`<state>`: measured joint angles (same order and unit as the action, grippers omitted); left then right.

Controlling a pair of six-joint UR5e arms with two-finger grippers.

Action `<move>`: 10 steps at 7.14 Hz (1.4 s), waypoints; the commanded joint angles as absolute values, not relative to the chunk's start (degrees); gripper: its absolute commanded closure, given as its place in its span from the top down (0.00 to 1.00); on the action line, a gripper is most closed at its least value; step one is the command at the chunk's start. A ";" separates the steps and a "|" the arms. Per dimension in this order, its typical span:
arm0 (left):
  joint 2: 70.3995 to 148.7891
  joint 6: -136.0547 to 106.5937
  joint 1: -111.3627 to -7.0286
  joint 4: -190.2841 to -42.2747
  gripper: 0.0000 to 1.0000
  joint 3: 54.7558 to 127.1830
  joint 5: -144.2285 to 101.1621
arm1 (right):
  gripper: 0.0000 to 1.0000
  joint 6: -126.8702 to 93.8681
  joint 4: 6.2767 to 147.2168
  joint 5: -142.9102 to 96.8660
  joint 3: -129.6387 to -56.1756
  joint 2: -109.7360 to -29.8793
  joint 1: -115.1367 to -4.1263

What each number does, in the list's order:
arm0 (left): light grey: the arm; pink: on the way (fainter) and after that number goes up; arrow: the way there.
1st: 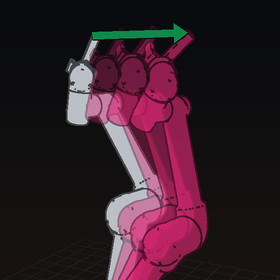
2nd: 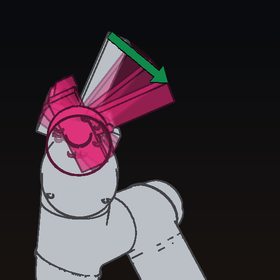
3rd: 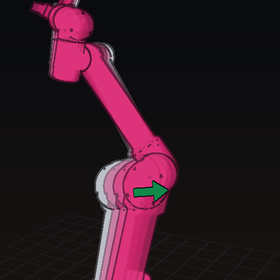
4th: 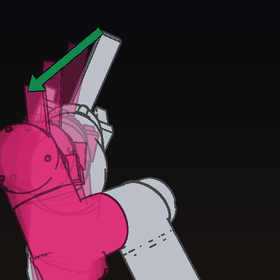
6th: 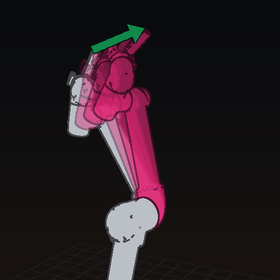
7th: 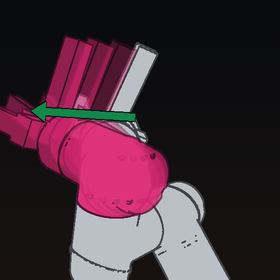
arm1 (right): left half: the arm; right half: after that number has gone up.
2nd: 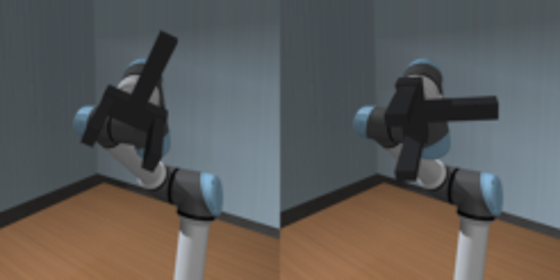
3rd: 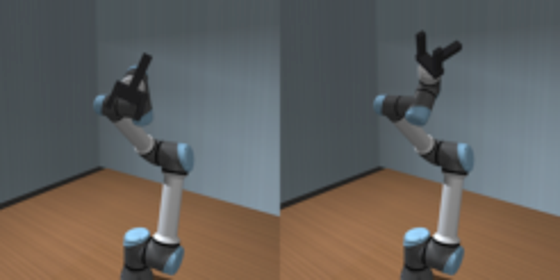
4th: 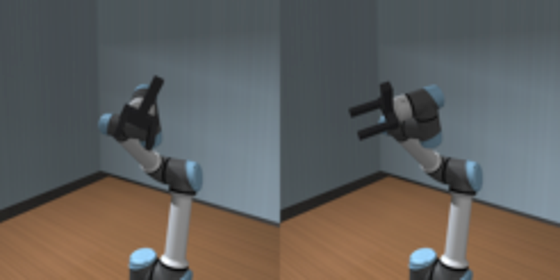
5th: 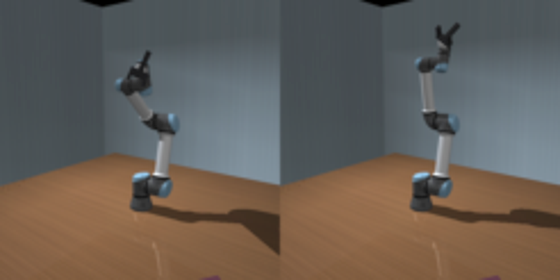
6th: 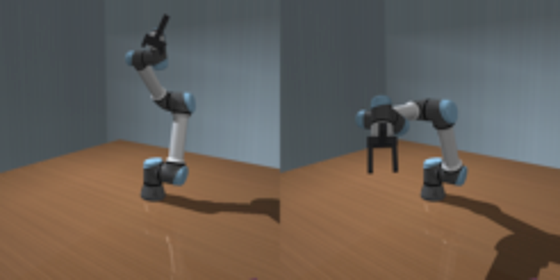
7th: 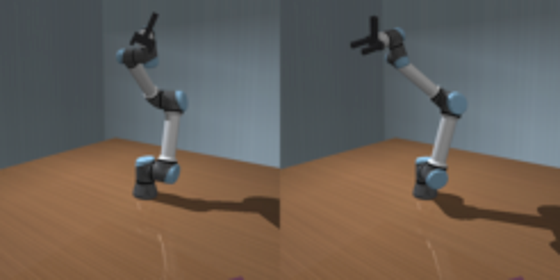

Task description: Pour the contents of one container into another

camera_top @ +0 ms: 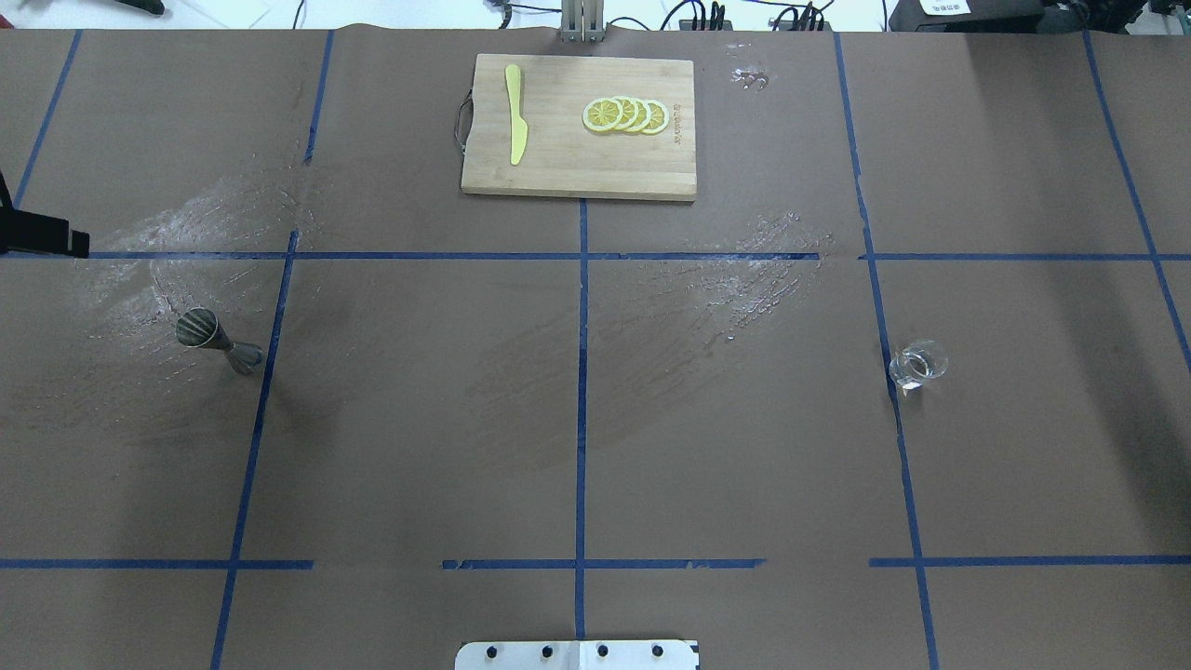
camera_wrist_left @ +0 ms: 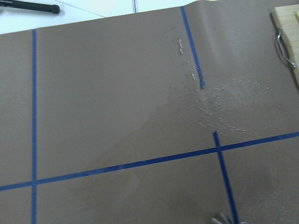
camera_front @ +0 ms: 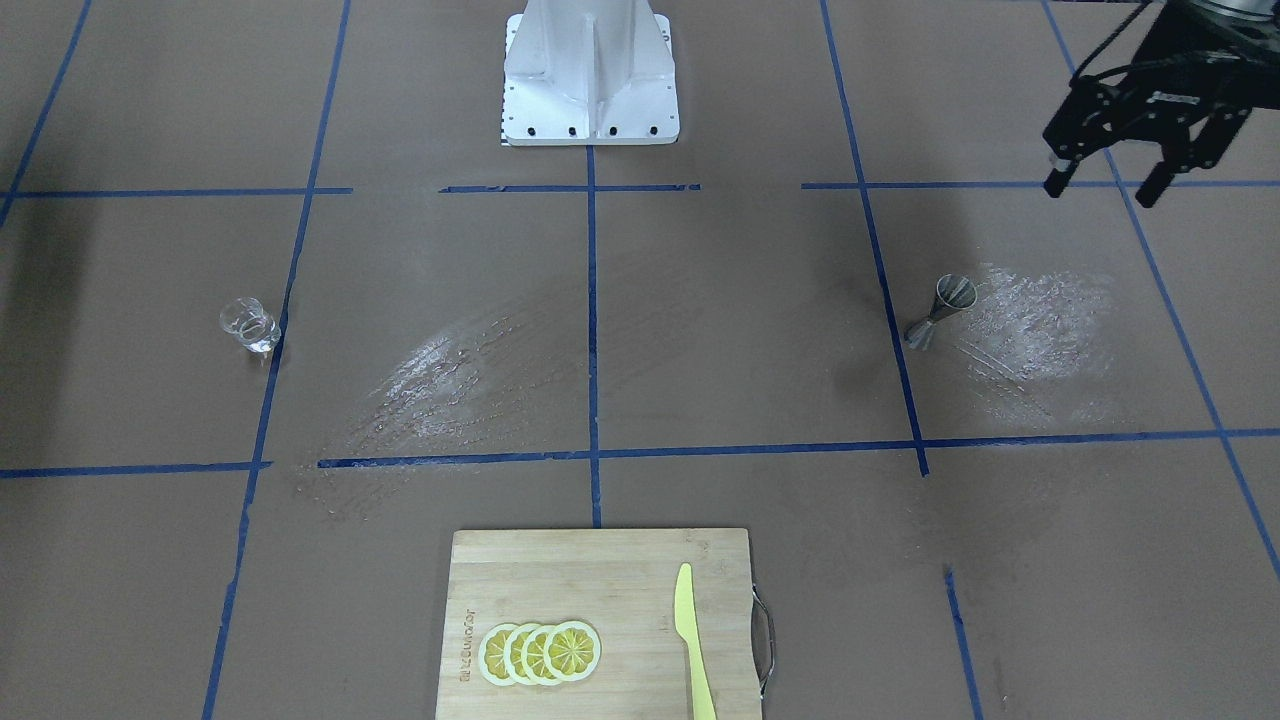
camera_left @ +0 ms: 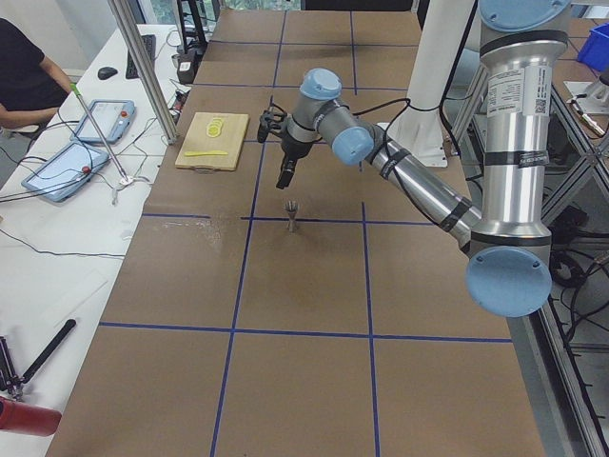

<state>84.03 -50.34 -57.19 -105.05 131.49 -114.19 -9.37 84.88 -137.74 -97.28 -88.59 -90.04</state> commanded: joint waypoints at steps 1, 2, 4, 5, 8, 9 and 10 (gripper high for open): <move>74.47 -65.59 -41.91 -118.53 1.00 132.63 -97.56 | 1.00 -14.90 84.90 -142.44 -98.34 -87.63 -89.13; 74.18 -72.35 -34.27 -118.48 1.00 132.45 -89.73 | 1.00 -18.68 85.08 -142.56 -101.48 -87.19 -87.73; 72.77 -87.11 -18.53 -118.30 1.00 129.84 -72.69 | 1.00 -29.67 85.17 -139.42 -110.25 -88.06 -83.69; 73.47 -92.06 -13.50 -118.21 1.00 125.73 -64.16 | 1.00 -32.32 85.25 -137.65 -114.65 -90.24 -81.58; 77.77 -95.19 -11.51 -117.95 1.00 117.35 -48.39 | 1.00 -42.86 85.08 -130.09 -128.90 -97.81 -72.27; 79.96 -95.19 -11.51 -117.86 1.00 113.51 -44.34 | 1.00 -45.33 84.99 -128.16 -130.85 -98.52 -69.55; 83.20 -95.19 -11.51 -117.69 1.00 109.73 -42.12 | 1.00 -45.79 84.90 -125.27 -132.70 -99.66 -66.82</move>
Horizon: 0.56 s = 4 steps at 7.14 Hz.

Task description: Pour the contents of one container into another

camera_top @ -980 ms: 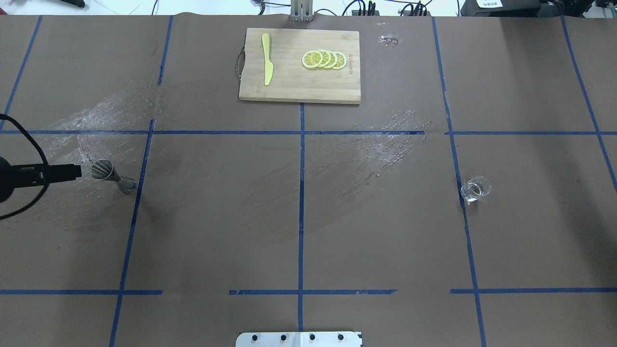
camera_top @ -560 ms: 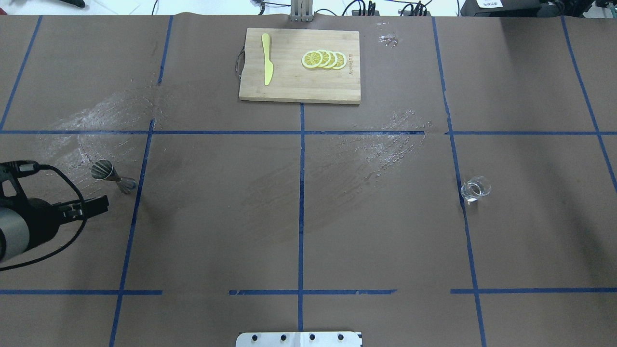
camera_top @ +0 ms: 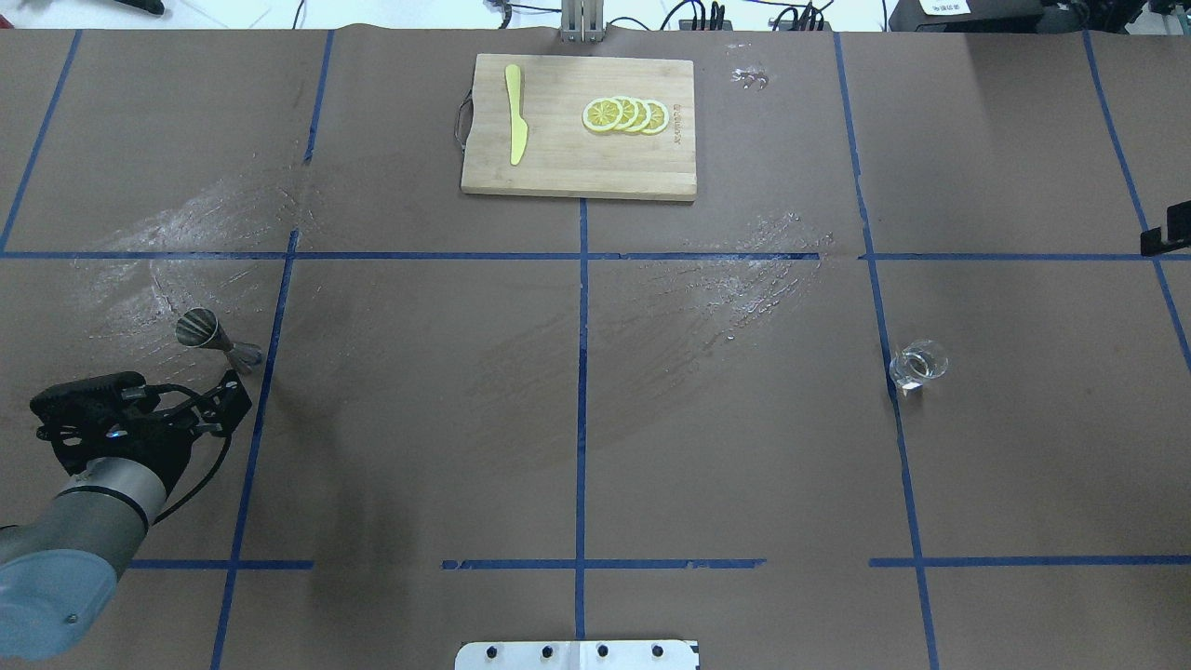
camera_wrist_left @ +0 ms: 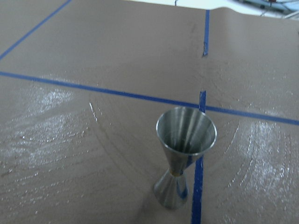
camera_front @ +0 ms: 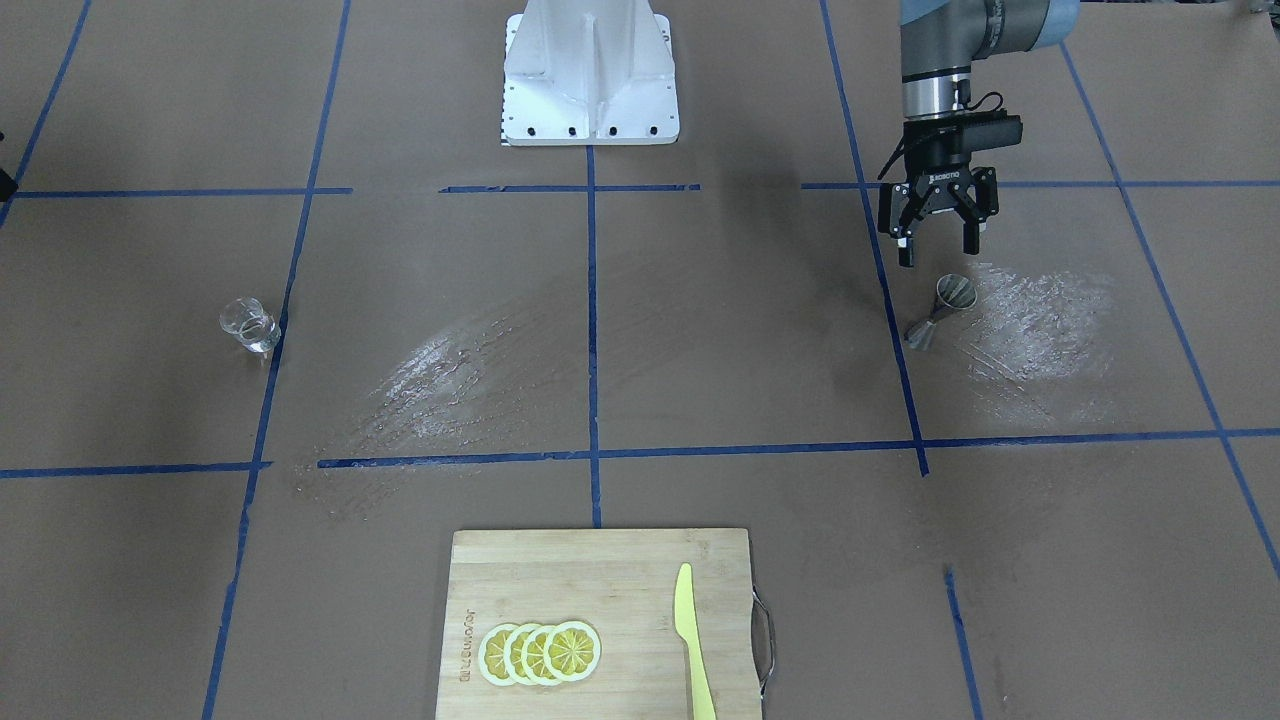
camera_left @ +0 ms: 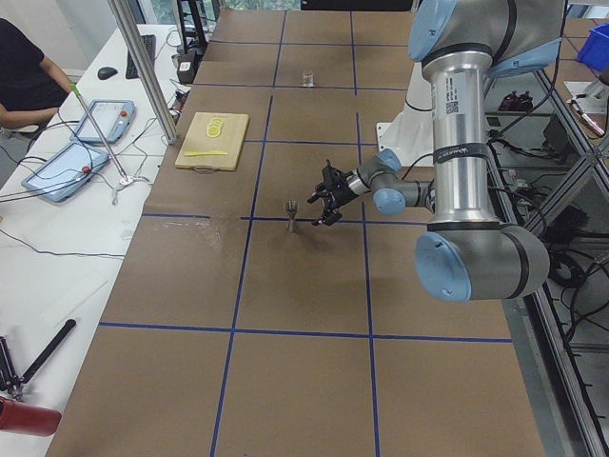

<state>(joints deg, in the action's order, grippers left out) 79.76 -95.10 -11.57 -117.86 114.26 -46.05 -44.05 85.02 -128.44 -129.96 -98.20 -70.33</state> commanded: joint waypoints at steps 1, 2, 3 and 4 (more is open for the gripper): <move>85.32 -95.19 -11.51 -117.42 1.00 106.99 -41.06 | 1.00 -49.97 84.90 -121.50 -135.15 -100.89 -63.40; 85.52 -95.19 -11.51 -117.42 0.99 106.18 -40.70 | 1.00 -55.14 84.90 -116.24 -138.31 -101.94 -58.58; 85.52 -95.10 -11.60 -117.42 0.98 106.08 -40.00 | 0.99 -63.03 83.86 -108.10 -140.51 -102.13 -52.27; 85.52 -95.10 -11.69 -117.42 0.98 105.65 -39.21 | 0.99 -68.33 81.41 -100.54 -140.54 -102.65 -46.29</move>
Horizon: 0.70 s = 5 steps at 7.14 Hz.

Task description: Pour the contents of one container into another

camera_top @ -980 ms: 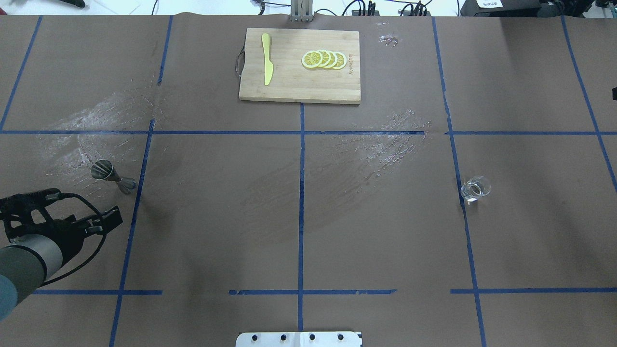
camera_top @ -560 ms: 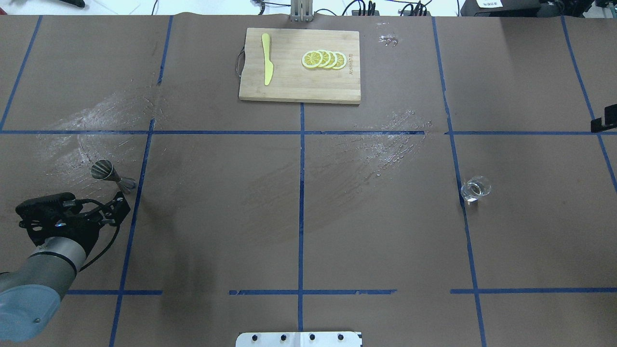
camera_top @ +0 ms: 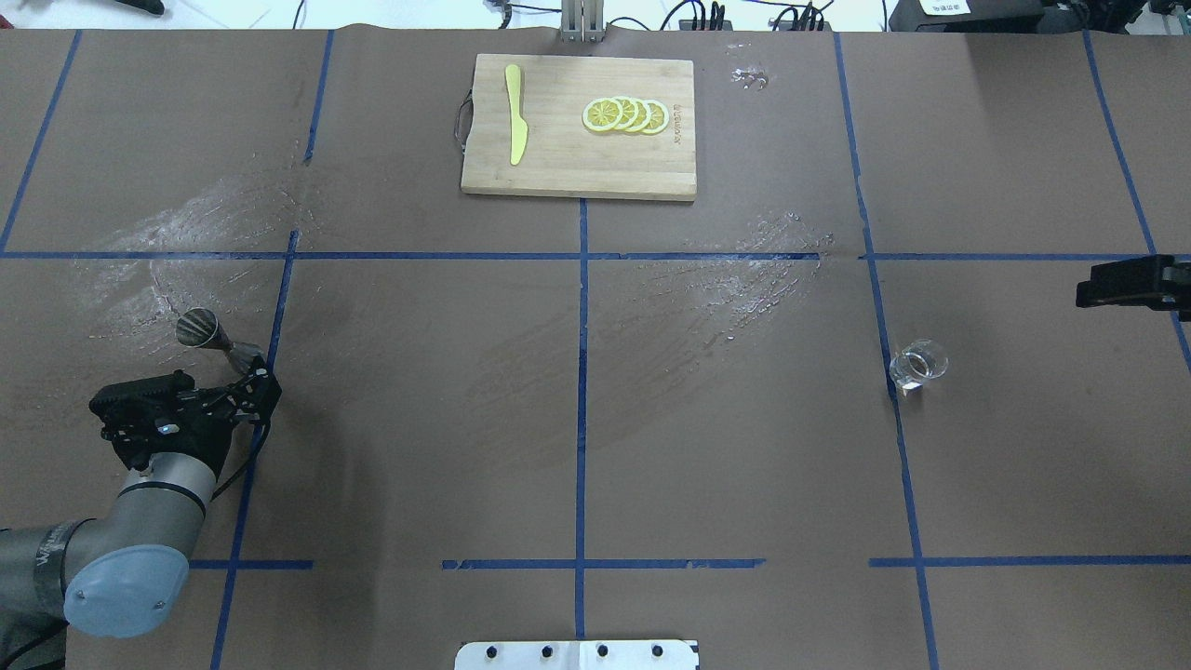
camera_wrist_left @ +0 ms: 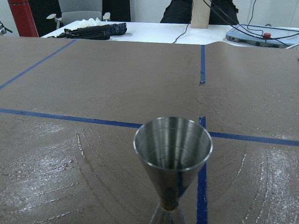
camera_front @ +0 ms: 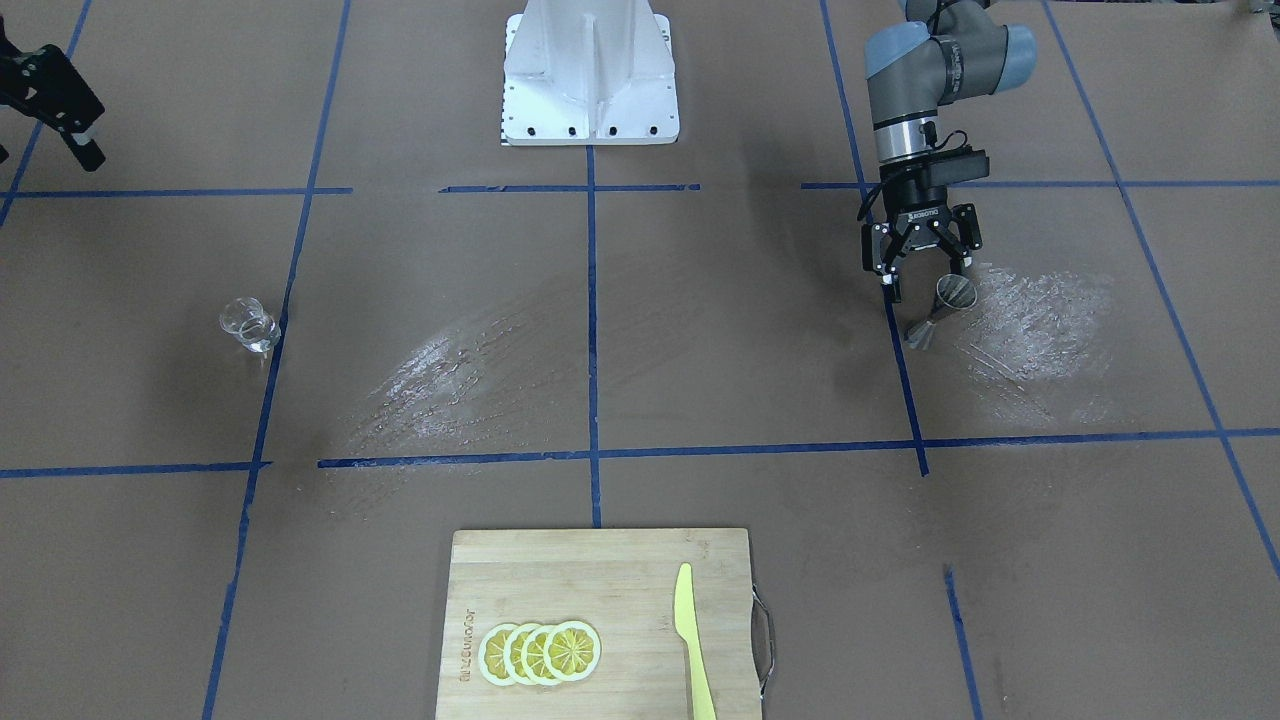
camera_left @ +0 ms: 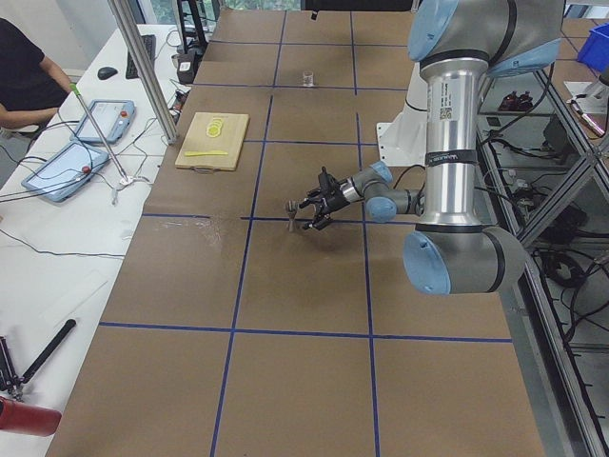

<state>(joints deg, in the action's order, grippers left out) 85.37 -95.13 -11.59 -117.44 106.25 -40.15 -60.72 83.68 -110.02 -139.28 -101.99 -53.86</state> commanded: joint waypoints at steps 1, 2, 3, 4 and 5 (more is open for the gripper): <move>85.52 -95.01 -11.69 -117.42 0.96 105.04 -38.42 | 0.99 -69.77 79.39 -94.28 -140.54 -103.96 -41.36; 85.52 -95.01 -12.04 -117.42 0.95 105.03 -38.32 | 0.99 -72.22 76.67 -87.61 -140.45 -106.58 -36.44; 85.52 -95.01 -12.30 -117.42 0.94 105.03 -38.32 | 0.99 -73.81 75.51 -81.71 -140.45 -107.66 -32.73; 85.52 -95.01 -12.48 -117.42 0.91 105.03 -38.32 | 0.99 -75.39 75.50 -76.00 -140.36 -107.93 -29.04; 85.52 -95.01 -12.57 -117.42 0.90 104.94 -37.62 | 0.99 -76.45 75.50 -72.89 -140.36 -108.28 -26.92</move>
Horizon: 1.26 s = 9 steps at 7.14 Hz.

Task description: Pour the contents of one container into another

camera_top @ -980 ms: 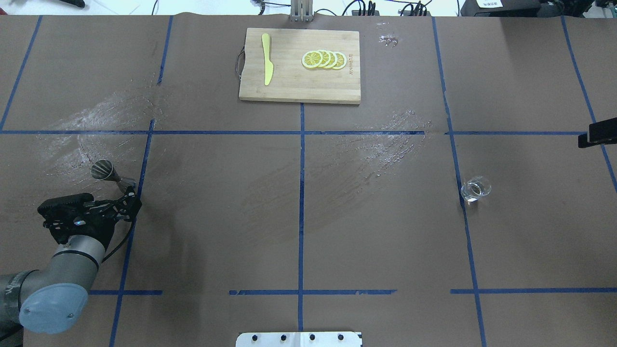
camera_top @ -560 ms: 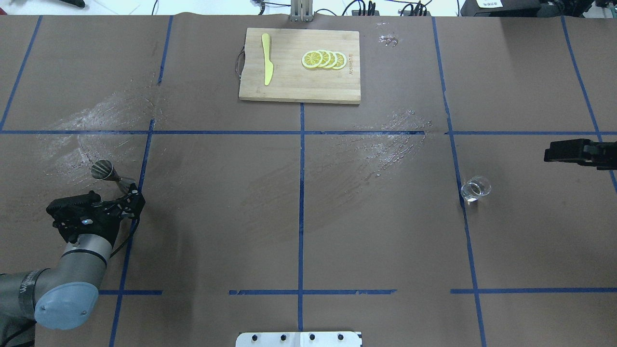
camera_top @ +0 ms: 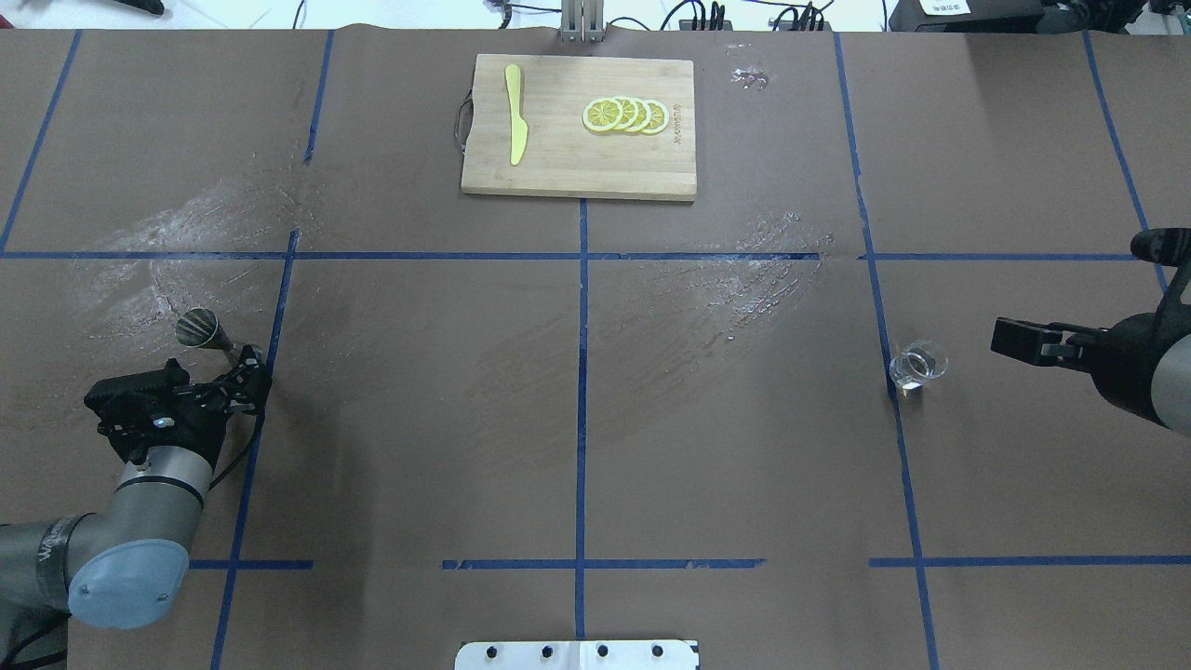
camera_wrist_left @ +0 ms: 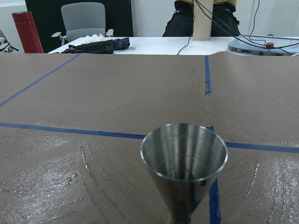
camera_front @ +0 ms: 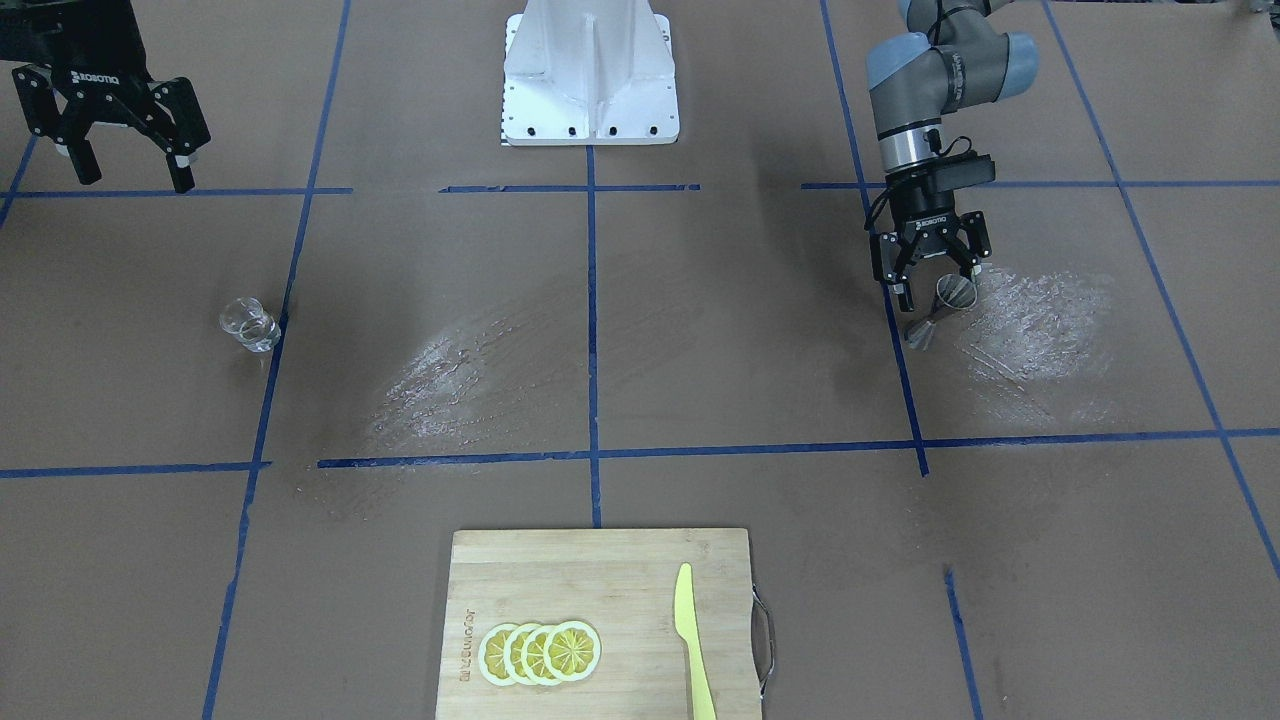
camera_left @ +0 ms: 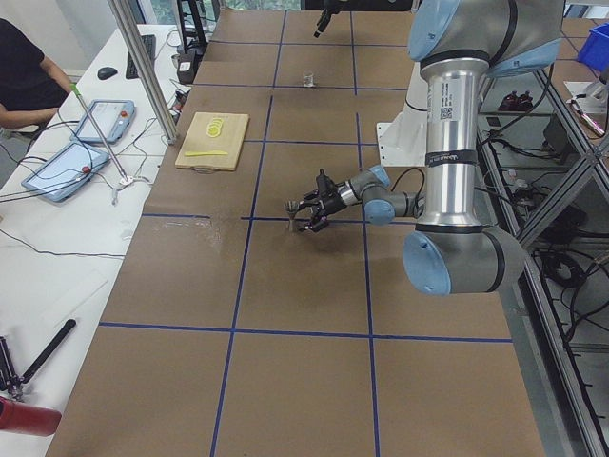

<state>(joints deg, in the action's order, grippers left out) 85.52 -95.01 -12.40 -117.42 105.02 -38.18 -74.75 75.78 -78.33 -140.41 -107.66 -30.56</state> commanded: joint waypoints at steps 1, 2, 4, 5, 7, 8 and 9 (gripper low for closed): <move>86.13 -94.92 -12.48 -117.51 0.90 104.33 -36.31 | 1.00 -77.25 75.50 -71.64 -140.27 -108.54 -25.76; 87.52 -94.75 -12.57 -117.42 0.89 103.54 -36.30 | 1.00 -77.86 75.50 -70.24 -140.27 -108.81 -24.71; 87.89 -94.75 -13.09 -117.51 0.87 102.40 -36.21 | 1.00 -77.87 75.50 -69.09 -140.27 -109.24 -23.82; 88.06 -94.66 -13.53 -117.51 0.83 101.87 -36.21 | 1.00 -77.96 75.50 -69.00 -140.27 -109.25 -23.38; 88.77 -94.22 -14.50 -117.60 0.69 101.69 -36.21 | 1.00 -79.01 75.50 -67.34 -140.19 -109.34 -21.98; 88.86 -94.22 -14.59 -117.60 0.62 101.69 -36.21 | 1.00 -79.62 75.50 -67.06 -140.19 -109.86 -21.36; 88.86 -94.22 -14.59 -117.60 0.53 101.69 -36.21 | 1.00 -79.89 75.50 -66.71 -140.19 -109.86 -21.10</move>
<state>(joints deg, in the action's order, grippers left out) 88.79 -94.23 -14.51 -117.59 101.72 -36.21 -79.41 75.50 -67.24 -140.20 -109.69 -21.61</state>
